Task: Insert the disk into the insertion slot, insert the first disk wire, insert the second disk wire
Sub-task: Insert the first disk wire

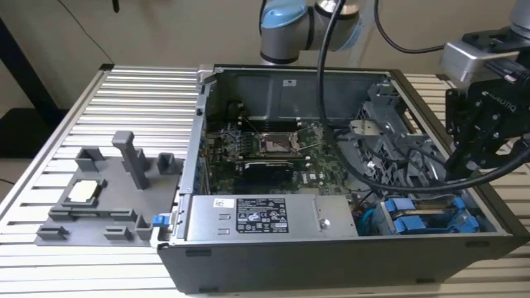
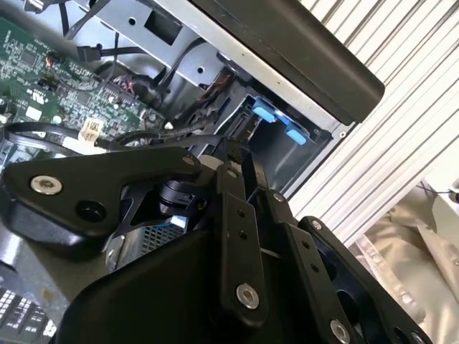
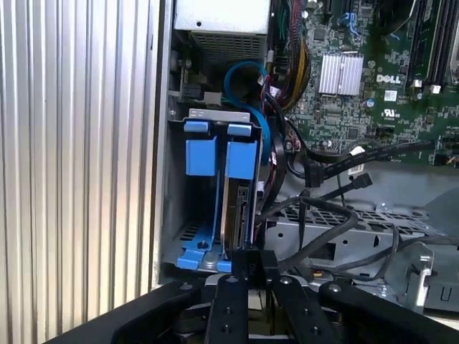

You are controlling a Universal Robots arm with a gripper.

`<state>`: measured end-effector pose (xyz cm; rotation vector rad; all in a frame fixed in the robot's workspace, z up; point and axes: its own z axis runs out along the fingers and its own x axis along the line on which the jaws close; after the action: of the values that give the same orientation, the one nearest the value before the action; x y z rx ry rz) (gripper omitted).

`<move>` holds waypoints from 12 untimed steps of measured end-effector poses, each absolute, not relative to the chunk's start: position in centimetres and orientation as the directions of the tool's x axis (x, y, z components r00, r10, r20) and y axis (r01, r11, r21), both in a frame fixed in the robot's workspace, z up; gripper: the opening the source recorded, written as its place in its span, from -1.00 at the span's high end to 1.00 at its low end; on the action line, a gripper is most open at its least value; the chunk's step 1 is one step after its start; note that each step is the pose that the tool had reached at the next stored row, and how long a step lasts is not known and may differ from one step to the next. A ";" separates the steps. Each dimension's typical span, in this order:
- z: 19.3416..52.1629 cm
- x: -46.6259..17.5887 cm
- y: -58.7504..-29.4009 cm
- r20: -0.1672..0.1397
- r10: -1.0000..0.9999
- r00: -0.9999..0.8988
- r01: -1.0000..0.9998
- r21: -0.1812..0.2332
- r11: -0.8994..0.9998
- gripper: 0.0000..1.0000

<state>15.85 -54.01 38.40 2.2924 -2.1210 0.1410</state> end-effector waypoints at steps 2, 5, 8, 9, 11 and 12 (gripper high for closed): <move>38.4 16.3 -54.0 0.075 -0.994 0.077 -0.996 -0.026 -0.079 0.62; 38.4 16.8 -54.0 0.072 -0.994 0.080 -0.997 0.006 -0.079 0.62; 38.3 17.3 -54.0 0.070 -0.994 0.082 -0.996 0.034 -0.079 0.62; 38.3 17.4 -54.0 0.069 -0.994 0.082 -0.996 0.041 -0.079 0.62; 38.3 17.6 -54.0 0.068 -0.994 0.083 -0.995 0.054 -0.079 0.62; 38.3 17.8 -54.0 0.068 -0.994 0.083 -0.995 0.060 -0.079 0.62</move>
<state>17.76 -54.02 38.30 2.2438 -2.0678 0.0139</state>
